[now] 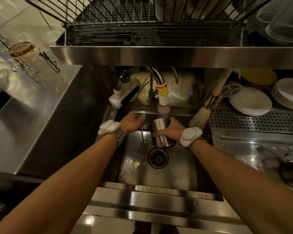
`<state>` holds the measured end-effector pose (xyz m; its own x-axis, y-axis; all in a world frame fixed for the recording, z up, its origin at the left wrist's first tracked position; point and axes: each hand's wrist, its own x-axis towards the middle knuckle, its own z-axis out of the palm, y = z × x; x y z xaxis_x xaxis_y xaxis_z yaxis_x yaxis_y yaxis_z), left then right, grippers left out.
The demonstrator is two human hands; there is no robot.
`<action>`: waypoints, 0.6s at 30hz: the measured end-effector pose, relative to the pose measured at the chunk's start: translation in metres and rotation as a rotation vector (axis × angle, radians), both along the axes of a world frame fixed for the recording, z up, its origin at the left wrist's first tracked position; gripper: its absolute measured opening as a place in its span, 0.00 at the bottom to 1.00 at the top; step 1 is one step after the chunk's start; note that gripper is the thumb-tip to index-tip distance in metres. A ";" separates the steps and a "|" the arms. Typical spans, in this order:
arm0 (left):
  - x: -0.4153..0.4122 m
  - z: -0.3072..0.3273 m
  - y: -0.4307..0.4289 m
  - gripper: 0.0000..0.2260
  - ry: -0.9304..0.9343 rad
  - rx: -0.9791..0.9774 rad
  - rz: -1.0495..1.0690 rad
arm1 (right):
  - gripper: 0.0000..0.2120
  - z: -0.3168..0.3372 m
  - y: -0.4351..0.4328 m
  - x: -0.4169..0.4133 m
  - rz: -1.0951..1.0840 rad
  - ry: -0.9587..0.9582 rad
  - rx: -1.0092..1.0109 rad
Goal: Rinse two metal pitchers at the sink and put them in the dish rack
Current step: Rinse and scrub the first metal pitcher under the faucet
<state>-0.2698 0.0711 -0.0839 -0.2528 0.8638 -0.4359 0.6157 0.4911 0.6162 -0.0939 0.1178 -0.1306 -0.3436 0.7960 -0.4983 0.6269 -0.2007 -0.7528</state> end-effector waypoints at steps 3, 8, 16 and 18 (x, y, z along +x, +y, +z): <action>-0.011 -0.002 -0.002 0.21 -0.010 -0.024 -0.031 | 0.46 0.006 -0.010 0.002 -0.057 -0.034 0.004; -0.028 -0.008 -0.003 0.17 -0.023 -0.044 -0.045 | 0.44 0.012 -0.014 -0.008 -0.144 0.040 0.068; -0.035 -0.001 0.001 0.19 -0.025 -0.008 -0.101 | 0.42 0.011 -0.019 -0.003 -0.171 0.069 0.143; -0.032 0.000 0.003 0.19 -0.030 -0.018 -0.115 | 0.43 0.009 -0.018 -0.004 -0.190 0.058 0.116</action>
<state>-0.3020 0.0742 -0.0841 -0.1388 0.8785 -0.4572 0.6503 0.4290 0.6270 -0.0980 0.0998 -0.1221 -0.2077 0.9000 -0.3833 0.5408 -0.2209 -0.8116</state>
